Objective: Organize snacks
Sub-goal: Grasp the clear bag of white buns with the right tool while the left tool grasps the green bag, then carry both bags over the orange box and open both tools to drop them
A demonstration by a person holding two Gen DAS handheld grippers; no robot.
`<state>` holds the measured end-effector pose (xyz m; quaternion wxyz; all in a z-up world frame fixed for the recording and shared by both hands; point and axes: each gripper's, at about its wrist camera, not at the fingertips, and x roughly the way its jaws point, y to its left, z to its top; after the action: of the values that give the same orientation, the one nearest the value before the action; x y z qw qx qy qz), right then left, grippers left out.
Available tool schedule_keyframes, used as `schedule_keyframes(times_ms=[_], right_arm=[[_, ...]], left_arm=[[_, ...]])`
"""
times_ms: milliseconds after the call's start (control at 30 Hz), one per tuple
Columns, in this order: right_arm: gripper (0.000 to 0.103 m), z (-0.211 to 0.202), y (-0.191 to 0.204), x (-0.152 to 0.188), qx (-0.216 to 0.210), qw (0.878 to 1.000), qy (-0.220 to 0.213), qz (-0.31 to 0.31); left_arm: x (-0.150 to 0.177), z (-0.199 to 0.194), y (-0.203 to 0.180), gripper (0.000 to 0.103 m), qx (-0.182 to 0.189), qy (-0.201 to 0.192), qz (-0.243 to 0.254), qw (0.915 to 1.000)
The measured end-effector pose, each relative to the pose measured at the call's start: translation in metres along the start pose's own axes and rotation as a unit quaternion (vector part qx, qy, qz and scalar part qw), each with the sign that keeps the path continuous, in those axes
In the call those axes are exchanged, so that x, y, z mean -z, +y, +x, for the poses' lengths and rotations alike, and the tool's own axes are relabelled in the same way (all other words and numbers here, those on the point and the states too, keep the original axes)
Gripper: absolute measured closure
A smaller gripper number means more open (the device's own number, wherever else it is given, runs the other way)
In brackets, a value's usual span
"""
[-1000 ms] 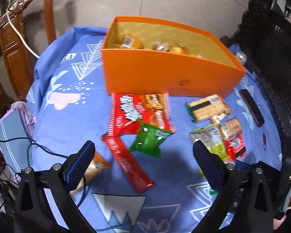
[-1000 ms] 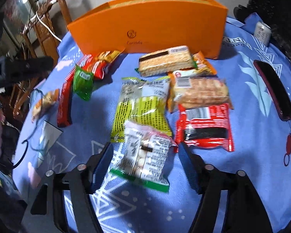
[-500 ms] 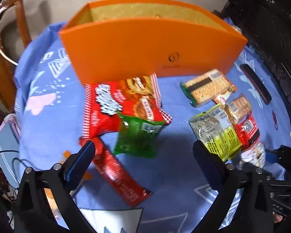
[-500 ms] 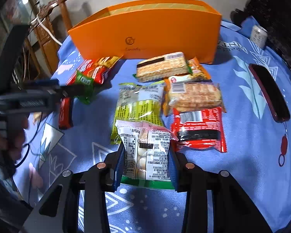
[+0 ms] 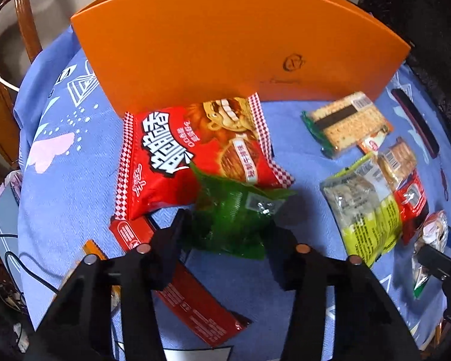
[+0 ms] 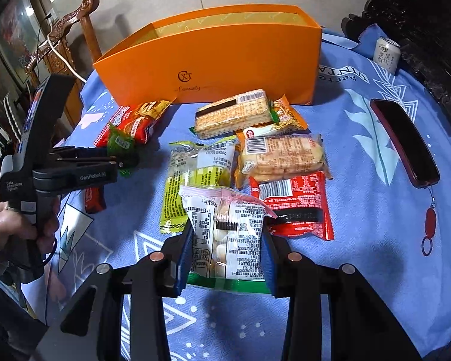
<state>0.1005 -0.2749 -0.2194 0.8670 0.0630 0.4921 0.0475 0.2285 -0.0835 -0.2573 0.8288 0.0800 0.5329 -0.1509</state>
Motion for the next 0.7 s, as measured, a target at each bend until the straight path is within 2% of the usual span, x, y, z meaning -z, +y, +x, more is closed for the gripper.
schedule_keyframes(times_ms=[200,700], right_arm=[[0.063,-0.002,-0.001,-0.001,-0.001,1.000,-0.005,0.005],[0.063,-0.023,0.009,-0.014,-0.010,0.999,-0.043,-0.009]], left_arm=[[0.005,-0.012,0.006,0.063,0.021,-0.008,-0.007,0.9997],[0.003,-0.071,0.008,0.063,0.035,-0.066,-0.012,0.9971]])
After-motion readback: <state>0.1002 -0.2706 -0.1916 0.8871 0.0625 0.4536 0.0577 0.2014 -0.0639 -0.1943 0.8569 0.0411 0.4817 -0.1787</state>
